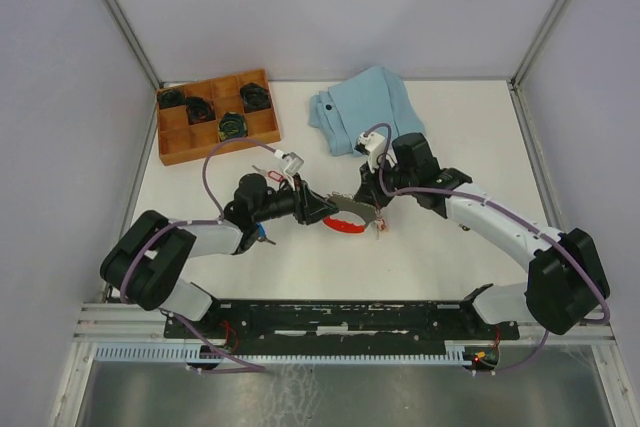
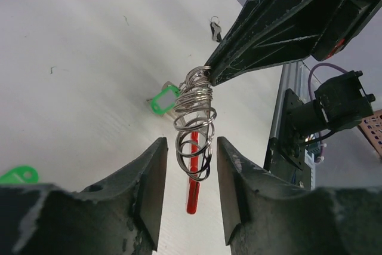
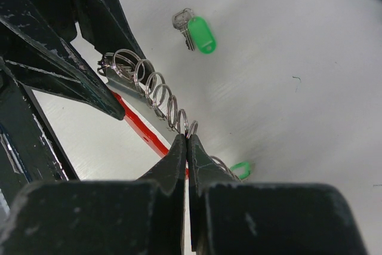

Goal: Put the keys on the keyring

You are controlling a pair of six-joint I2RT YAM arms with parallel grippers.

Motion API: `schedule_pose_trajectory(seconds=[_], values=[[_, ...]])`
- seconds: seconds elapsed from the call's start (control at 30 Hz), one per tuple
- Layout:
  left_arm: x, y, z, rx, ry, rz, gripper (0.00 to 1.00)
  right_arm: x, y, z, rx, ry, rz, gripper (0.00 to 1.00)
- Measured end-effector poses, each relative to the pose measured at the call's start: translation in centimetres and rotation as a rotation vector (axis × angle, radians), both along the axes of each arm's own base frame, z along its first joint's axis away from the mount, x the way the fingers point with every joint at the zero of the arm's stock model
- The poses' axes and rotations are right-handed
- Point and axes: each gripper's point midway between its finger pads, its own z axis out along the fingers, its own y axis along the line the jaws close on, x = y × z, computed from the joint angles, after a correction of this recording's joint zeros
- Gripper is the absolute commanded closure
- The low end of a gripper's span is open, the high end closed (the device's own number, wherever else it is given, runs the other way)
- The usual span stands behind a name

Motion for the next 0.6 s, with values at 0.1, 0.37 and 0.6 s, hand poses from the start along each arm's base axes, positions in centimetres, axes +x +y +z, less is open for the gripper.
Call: schedule_pose_trajectory(seconds=[0.1,0.37,0.6], values=[[-0.4,-0.5,0.2,-0.007,-0.007,-0.030,0.68,-0.1,0.2,0.1,0.002,-0.006,0.009,0.99],[-0.6,-0.9,0.0,0.014,-0.012,-0.043,0.97,-0.5,0.1,0.4,0.005,-0.015,0.010,0.93],[-1.5,-1.1,0.4,0.103,-0.076,-0.063,0.97,-1.1,-0.2,0.9,0.028,-0.001,-0.027,0.67]])
